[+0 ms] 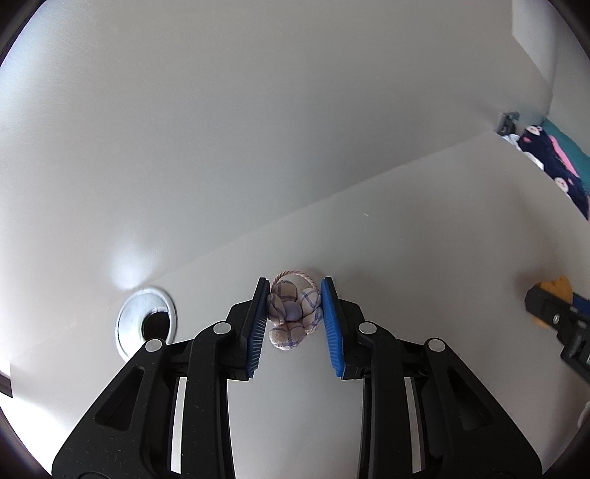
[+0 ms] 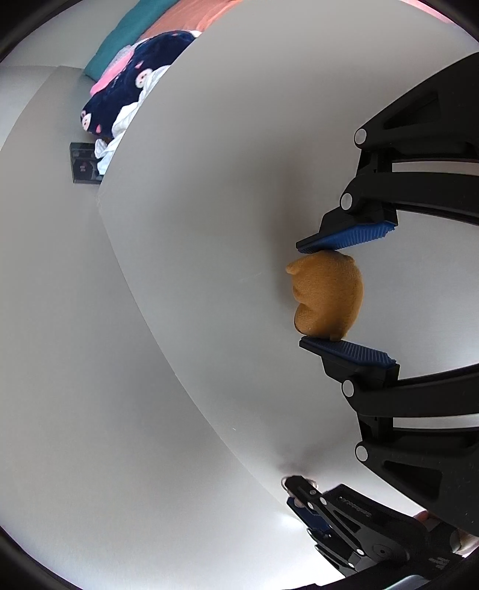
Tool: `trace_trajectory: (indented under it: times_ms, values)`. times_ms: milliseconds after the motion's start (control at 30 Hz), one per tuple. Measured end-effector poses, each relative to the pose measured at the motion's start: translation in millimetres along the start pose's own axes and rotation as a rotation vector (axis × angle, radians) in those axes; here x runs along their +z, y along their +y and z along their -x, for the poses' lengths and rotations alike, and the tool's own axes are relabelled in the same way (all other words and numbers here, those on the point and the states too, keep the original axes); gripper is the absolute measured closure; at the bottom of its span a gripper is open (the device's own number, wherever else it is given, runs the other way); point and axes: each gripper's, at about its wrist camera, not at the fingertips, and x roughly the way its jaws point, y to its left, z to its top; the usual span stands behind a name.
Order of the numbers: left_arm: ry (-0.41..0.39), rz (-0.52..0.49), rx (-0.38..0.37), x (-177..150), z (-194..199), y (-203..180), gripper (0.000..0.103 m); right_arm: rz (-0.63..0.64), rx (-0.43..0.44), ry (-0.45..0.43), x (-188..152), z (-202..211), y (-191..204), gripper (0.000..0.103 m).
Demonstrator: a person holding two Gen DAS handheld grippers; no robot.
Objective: Collect trash
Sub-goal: 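Carry both items over the black trash bag and open both grippers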
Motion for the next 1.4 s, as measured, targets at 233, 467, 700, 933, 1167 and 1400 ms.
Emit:
trace_trajectory:
  times_ms: [233,467,700,933,1167,1400]
  values:
    - [-0.018,-0.044,-0.04,-22.0,41.1,-6.3,0.074,-0.01,0.012,-0.015,-37.4,38.0,-13.1,0.055]
    - [-0.033,-0.122,-0.101,-52.8,83.4,-19.6,0.074,-0.042,0.011,-0.02,-92.4,72.5,-39.3,0.055]
    - [-0.074,-0.224,-0.17,-101.1,141.2,-71.2,0.074,-0.134,-0.009,-0.061,-144.0,114.8,-84.7,0.055]
    - [-0.114,-0.342,-0.274,-140.8,182.6,-124.9,0.074,-0.23,-0.07,-0.107,-188.9,158.3,-143.2,0.055]
    - [-0.121,-0.449,-0.368,-182.5,215.6,-186.6,0.074,-0.319,-0.127,-0.141,-231.7,194.8,-200.4,0.055]
    - [-0.112,-0.57,-0.422,-224.3,233.4,-246.3,0.074,-0.429,-0.171,-0.162,-280.3,220.9,-253.0,0.055]
